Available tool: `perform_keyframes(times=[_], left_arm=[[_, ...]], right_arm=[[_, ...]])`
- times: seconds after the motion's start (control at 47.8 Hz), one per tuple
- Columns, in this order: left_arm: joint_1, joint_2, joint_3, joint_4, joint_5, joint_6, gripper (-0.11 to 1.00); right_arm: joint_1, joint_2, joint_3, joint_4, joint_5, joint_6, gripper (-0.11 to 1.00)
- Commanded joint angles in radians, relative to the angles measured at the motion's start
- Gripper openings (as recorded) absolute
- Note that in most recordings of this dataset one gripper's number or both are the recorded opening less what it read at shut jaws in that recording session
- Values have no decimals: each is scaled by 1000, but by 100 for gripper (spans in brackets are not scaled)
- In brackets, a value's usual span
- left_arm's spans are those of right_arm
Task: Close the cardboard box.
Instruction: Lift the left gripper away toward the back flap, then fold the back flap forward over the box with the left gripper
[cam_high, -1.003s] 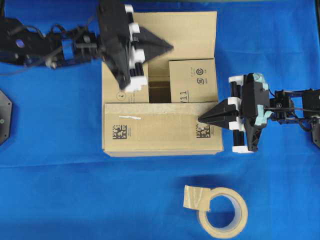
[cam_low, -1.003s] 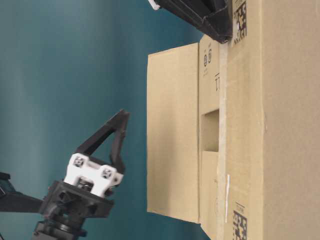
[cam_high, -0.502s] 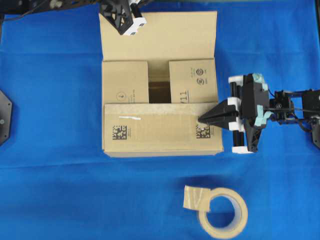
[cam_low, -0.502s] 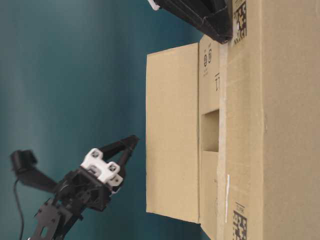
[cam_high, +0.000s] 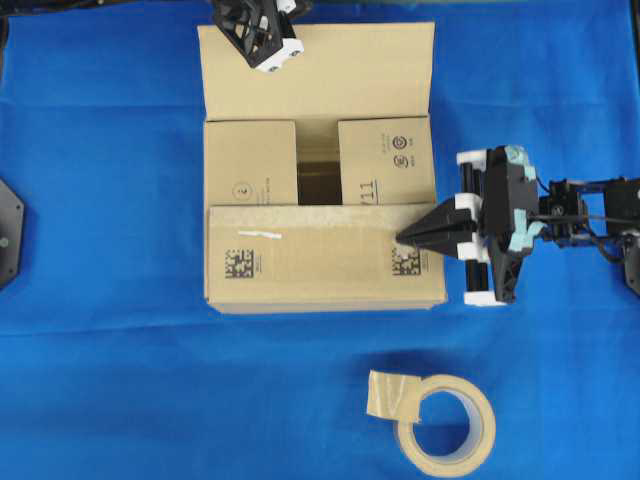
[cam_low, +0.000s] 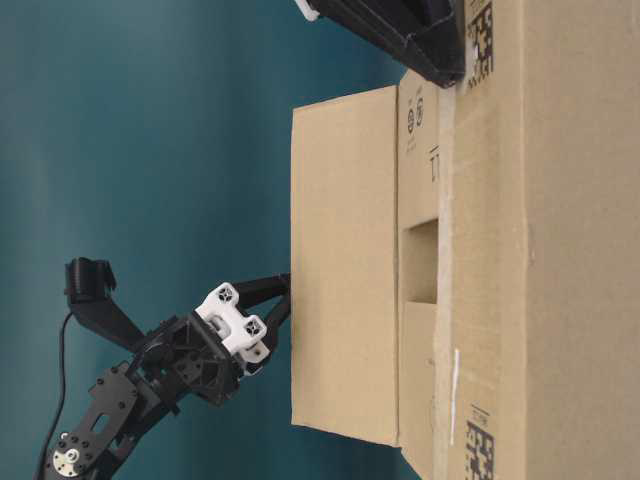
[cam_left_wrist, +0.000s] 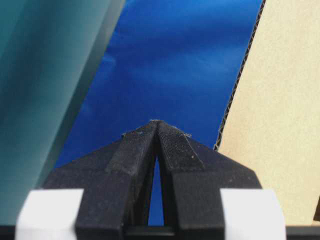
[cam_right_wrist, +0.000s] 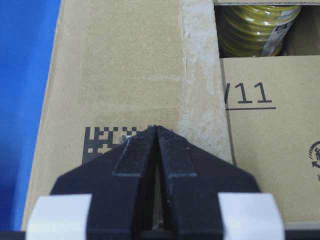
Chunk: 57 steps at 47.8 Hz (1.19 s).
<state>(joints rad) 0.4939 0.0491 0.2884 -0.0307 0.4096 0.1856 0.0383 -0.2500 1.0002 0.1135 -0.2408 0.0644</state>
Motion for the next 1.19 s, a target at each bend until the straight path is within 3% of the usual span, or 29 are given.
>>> perform_keyframes(times=[0.0, 0.334, 0.753, 0.941, 1.171], left_arm=[[-14, -15, -28, 2, 5, 0, 0], [-107, -86, -25, 2, 94, -14, 0], [-270, -147, 57, -3, 153, -107, 0], [-330, -166, 126, -3, 74, -152, 0], [-362, -149, 275, -3, -114, -227, 0]], right_arm=[[0, -5, -15, 3, -6, 0, 0], [0, -5, -17, 2, -15, 0, 0], [2, -5, -17, 2, -17, 0, 0], [0, -5, -15, 2, -20, -2, 0], [0, -5, -18, 2, -20, -2, 0]])
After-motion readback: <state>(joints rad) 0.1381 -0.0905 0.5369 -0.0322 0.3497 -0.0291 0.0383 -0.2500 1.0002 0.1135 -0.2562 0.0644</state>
